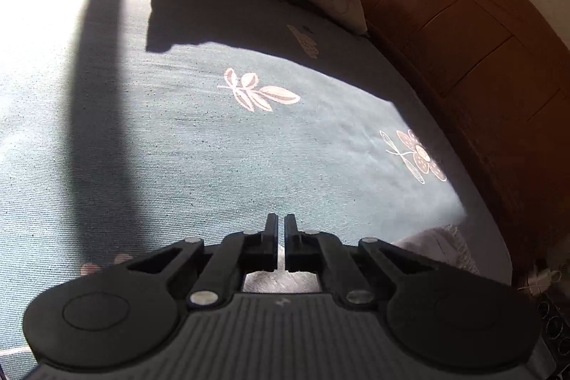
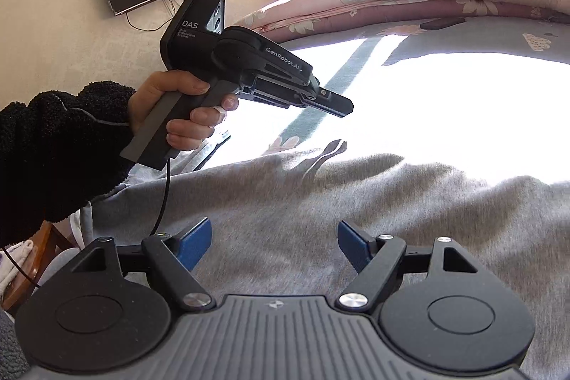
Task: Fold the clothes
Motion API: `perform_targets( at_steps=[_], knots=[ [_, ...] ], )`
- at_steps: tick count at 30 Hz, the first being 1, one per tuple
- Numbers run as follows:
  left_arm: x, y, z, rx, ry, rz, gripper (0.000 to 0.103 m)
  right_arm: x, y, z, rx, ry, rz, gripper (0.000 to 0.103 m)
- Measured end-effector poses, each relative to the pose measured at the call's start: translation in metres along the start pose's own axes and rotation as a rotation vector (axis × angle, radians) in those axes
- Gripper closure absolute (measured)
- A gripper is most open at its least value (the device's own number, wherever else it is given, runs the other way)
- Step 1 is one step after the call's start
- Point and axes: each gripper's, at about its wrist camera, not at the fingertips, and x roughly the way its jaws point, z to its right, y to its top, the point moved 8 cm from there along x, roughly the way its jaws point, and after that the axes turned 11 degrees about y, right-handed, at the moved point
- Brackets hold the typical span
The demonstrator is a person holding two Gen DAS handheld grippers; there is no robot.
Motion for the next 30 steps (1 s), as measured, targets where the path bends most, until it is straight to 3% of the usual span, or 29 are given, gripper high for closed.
perform_targets(
  at_steps=[4, 5, 8, 10, 13, 16, 20, 22, 24, 28, 30],
  knots=[
    [0.001, -0.040, 0.023, 0.035, -0.064, -0.078, 0.099, -0.011, 0.003, 0.007, 0.015, -0.035, 0.032, 0.022],
    [0.007, -0.049, 0.022, 0.038, -0.054, -0.095, 0.099, -0.014, 0.003, 0.010, 0.021, -0.047, 0.036, 0.022],
    [0.027, -0.061, 0.005, 0.042, 0.071, -0.099, 0.099, -0.023, 0.003, 0.021, 0.048, -0.084, 0.054, 0.022],
    [0.033, -0.056, -0.013, 0.058, 0.151, -0.047, 0.098, -0.029, 0.003, 0.029, 0.072, -0.110, 0.070, 0.022],
    [0.033, -0.047, -0.025, -0.029, 0.151, -0.048, 0.098, -0.037, 0.003, 0.046, 0.115, -0.168, 0.093, 0.022],
    [0.022, -0.045, -0.006, 0.038, 0.175, -0.034, 0.098, -0.045, 0.004, 0.064, 0.174, -0.216, 0.119, 0.022],
    [0.015, -0.047, 0.028, 0.103, 0.095, 0.007, 0.075, -0.044, 0.006, 0.073, 0.211, -0.227, 0.139, 0.015],
    [0.029, -0.045, 0.033, 0.100, 0.091, 0.000, 0.074, -0.041, 0.006, 0.075, 0.218, -0.234, 0.133, 0.014],
    [0.047, -0.040, 0.023, 0.071, 0.133, -0.005, 0.075, -0.039, 0.001, 0.078, 0.232, -0.249, 0.112, 0.014],
    [0.062, -0.026, 0.001, -0.074, 0.109, 0.005, 0.073, -0.043, -0.003, 0.085, 0.267, -0.254, 0.111, 0.014],
    [0.057, -0.018, -0.002, -0.085, 0.164, 0.031, 0.075, -0.046, -0.003, 0.087, 0.283, -0.260, 0.114, 0.014]
  ],
)
